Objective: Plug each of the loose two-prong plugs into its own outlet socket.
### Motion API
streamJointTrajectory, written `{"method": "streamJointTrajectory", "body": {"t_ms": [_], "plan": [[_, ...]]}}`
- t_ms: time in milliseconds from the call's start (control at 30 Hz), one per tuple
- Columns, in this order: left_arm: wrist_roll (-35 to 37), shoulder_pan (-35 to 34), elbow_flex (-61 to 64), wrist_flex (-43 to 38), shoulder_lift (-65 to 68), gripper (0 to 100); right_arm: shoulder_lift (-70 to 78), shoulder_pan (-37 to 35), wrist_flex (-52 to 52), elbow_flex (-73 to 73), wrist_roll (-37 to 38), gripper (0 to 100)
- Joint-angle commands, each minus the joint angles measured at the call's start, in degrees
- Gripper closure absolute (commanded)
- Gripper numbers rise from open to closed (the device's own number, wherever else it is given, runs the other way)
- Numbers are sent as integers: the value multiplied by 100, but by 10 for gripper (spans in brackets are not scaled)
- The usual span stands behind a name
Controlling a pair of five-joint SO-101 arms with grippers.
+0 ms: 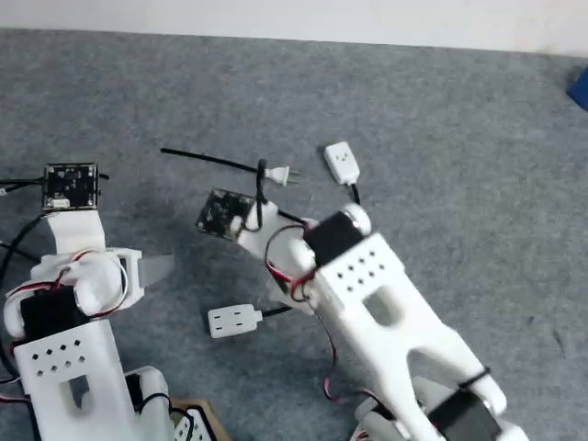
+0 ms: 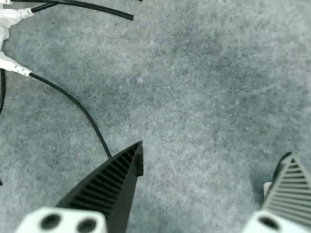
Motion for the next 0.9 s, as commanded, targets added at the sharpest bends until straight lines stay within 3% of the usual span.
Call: {"method": "streamJointTrajectory", "body": {"t_ms": [0,233,500,867], "plan": [[53,66,-637,422,-22,588,330,-101,-154,-470,-387,991],[53,347,-1218,826,-22,561,391,-716,-1349,602,-967,991],[26,1560,-505,668,-22,560,31,-1042,-1437,681,-1556,991],[44,1877,-189,325,-22,561,-1165,-1279,-1903,1341,-1802,991]]}}
